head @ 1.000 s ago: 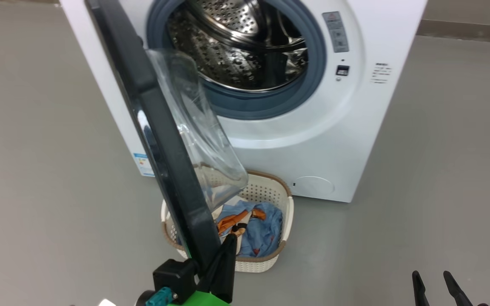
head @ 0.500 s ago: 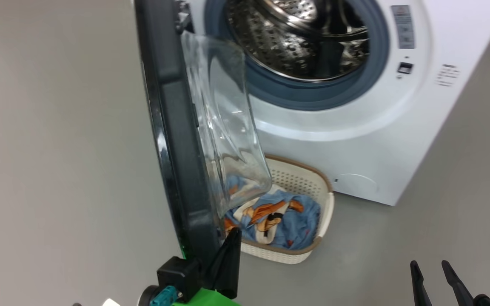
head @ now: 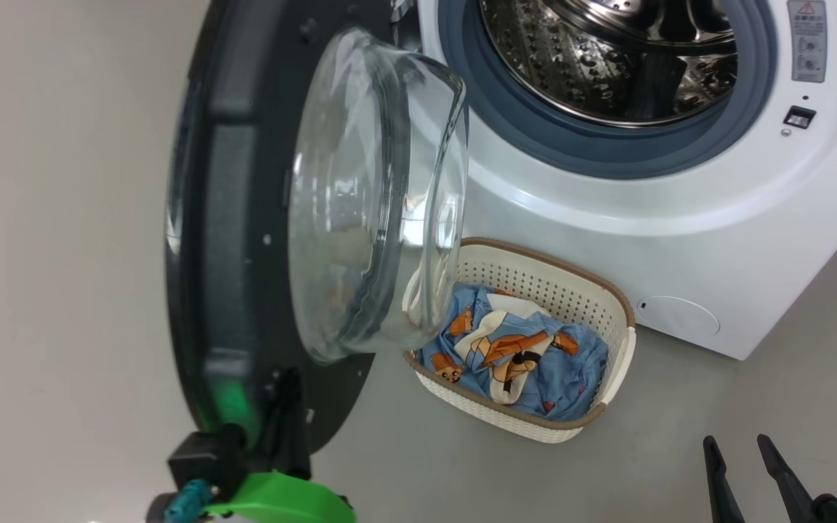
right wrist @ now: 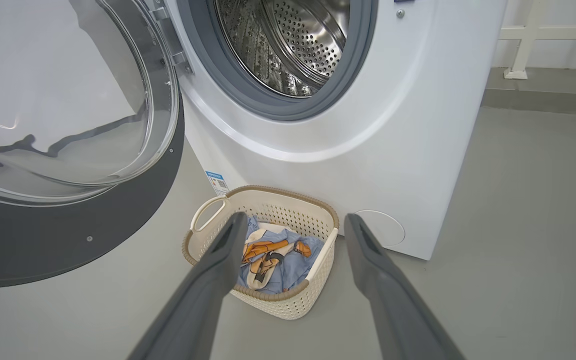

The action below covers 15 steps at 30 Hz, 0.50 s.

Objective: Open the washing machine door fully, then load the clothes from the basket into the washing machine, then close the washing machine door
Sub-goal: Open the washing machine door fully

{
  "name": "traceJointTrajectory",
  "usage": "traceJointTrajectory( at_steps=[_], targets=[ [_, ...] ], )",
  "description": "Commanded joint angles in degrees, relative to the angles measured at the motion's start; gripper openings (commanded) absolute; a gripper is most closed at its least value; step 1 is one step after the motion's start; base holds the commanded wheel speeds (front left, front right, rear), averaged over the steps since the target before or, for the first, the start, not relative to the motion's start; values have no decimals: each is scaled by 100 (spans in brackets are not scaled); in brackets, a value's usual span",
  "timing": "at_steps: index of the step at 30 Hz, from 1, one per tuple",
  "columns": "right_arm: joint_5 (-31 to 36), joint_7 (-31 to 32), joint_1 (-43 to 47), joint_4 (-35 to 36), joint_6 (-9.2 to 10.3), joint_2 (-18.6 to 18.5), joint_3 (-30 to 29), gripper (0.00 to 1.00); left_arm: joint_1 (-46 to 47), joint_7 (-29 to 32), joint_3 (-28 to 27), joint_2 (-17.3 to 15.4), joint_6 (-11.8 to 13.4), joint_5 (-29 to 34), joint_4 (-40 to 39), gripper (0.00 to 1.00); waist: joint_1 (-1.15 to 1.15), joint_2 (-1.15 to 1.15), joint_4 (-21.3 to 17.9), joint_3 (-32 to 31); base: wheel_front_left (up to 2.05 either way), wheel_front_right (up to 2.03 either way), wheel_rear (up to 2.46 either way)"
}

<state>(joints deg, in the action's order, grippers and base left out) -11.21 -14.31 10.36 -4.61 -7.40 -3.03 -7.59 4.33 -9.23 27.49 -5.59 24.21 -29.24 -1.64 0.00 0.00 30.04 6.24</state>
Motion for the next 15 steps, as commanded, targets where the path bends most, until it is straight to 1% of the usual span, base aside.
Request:
traceJointTrajectory(
  at_steps=[1, 8, 15],
  targets=[
    [17, -69, -140, 143, -9, -101, 179, 100, 77, -127, -353, -131, 83, -27, -47, 0, 0, 0, 31, 23, 0, 0, 0],
    [6, -69, -136, 135, -9, -237, 259, 100, 365, -406, -974, -279, 64, -167, 451, 0, 0, 0, -79, 78, 0, 0, 0],
    [-13, -69, -138, 155, -9, -353, 274, 100, 848, -551, -1717, -366, -14, -281, 1223, 0, 0, 0, -242, 230, 0, 0, 0]
  ],
)
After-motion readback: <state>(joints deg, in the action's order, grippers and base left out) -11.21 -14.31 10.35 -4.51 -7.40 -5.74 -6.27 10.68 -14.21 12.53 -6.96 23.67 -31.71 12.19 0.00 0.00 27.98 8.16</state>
